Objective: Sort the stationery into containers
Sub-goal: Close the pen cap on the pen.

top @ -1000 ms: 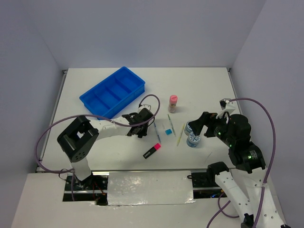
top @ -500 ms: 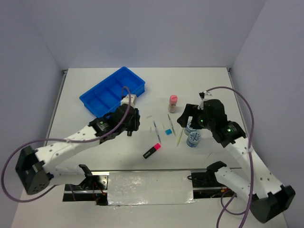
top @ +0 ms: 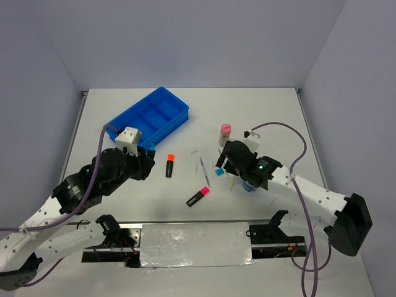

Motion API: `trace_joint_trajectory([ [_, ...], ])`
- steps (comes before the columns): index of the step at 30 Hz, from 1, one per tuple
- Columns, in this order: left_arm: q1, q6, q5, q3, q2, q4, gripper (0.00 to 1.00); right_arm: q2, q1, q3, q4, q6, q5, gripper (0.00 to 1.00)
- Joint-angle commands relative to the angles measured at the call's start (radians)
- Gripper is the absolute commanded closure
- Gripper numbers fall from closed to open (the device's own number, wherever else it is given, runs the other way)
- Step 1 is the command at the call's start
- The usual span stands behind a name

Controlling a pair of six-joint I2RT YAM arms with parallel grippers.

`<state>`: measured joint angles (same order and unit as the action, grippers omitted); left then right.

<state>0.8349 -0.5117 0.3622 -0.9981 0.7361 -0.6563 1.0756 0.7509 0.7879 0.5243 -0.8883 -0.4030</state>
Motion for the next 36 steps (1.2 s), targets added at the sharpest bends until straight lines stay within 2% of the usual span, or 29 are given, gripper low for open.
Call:
trace_joint_trajectory([
  [1,0.004,0.09,0.055,0.039,-0.059,-0.042,1.0,0.143,0.053,0.089,0.109,-0.462,-0.299,0.2],
  [2,0.004,0.082,0.064,0.053,-0.075,-0.034,1.0,0.191,0.051,0.167,0.256,-0.542,-0.307,0.21],
  [3,0.004,0.084,0.063,0.073,-0.093,-0.022,1.0,0.243,0.051,0.207,0.323,-0.611,-0.312,0.28],
  [4,0.003,0.091,0.048,0.078,-0.124,0.003,1.0,0.333,0.054,0.247,0.377,-0.691,-0.298,0.32],
  [7,0.003,0.084,0.066,0.087,-0.159,-0.002,1.0,0.454,0.064,0.341,0.437,-0.745,-0.264,0.36],
  [12,0.003,0.082,0.06,0.093,-0.172,-0.002,1.0,0.529,0.07,0.34,0.381,-0.793,-0.227,0.42],
  [18,0.003,0.088,0.041,0.099,-0.19,0.006,1.0,0.598,0.07,0.343,0.358,-0.814,-0.198,0.43],
  [25,0.004,0.093,0.034,0.101,-0.19,0.009,1.0,0.615,0.071,0.257,0.244,-0.828,-0.186,0.44],
  [36,0.004,0.096,0.021,0.105,-0.19,0.014,0.98,0.673,0.071,0.272,0.24,-0.845,-0.201,0.44],
])
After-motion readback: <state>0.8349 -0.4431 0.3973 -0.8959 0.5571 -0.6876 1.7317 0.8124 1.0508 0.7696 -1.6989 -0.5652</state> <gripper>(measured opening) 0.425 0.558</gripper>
